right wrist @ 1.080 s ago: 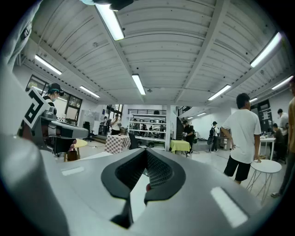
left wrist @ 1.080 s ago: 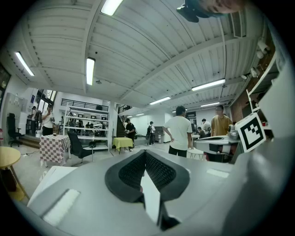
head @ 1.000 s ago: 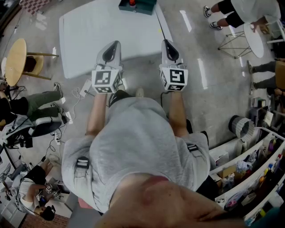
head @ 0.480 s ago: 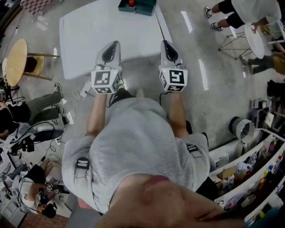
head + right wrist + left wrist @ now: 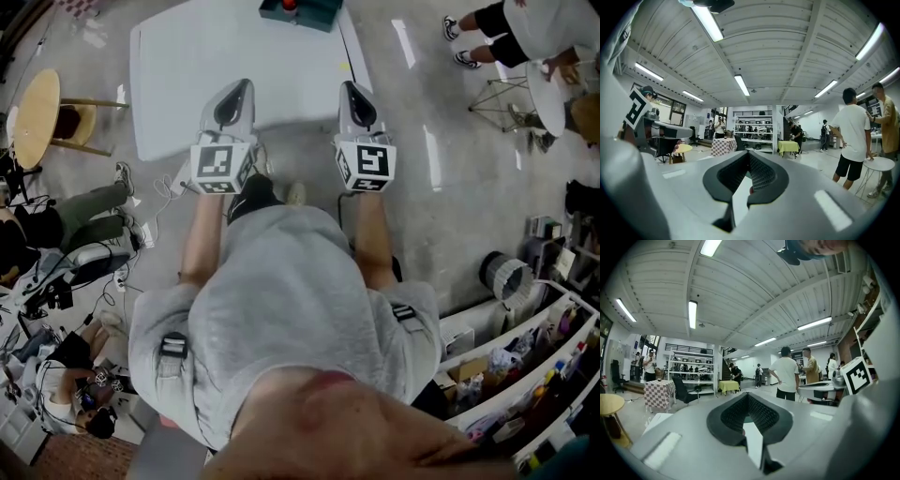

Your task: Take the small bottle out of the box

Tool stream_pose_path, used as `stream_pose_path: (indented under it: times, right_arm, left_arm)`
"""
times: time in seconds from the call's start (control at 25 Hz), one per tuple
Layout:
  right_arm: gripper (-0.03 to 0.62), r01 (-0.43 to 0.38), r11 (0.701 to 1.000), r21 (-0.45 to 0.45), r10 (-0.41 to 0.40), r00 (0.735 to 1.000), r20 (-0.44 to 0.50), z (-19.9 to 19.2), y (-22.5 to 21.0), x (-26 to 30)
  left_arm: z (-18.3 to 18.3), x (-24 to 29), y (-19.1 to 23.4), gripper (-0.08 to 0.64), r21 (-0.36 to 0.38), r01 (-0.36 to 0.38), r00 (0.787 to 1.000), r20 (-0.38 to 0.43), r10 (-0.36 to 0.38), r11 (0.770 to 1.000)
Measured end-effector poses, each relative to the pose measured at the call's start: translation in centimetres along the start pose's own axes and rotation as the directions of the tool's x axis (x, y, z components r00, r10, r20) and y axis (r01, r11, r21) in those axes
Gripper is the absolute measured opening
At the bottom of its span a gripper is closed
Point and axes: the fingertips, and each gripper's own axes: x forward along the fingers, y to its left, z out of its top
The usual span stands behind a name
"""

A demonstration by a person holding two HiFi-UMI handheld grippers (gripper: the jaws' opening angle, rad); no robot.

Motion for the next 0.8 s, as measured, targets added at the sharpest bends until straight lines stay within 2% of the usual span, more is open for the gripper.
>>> stream_pose_path:
  times: [0.24,0.52,0.8]
  right_arm:
    - [0.003,-0.005,1.0,0.0,0.005,1.0,-0.017,-0.6,0.8,4.6]
    - [0.003,-0.018,1.0,0.012,0.019,0.999,-0.051,-1.3,1.7,11.9]
    - [0.003,-0.032,0.999,0.01,0.032,0.995,-0.09,-2.0,2.1,16.7]
  left_arm:
    - [-0.6,2.7,3.9,0.011,-0.004,-0.009,1.0,-0.003,0.009,1.0]
    - [-2.4,7.6,8.8,0.011,-0.039,0.014,0.999,-0.033,-0.015,0.999]
    - [-4.1,10.7,11.5,0.011,-0.059,0.022,0.997,-0.077,-0.027,0.998]
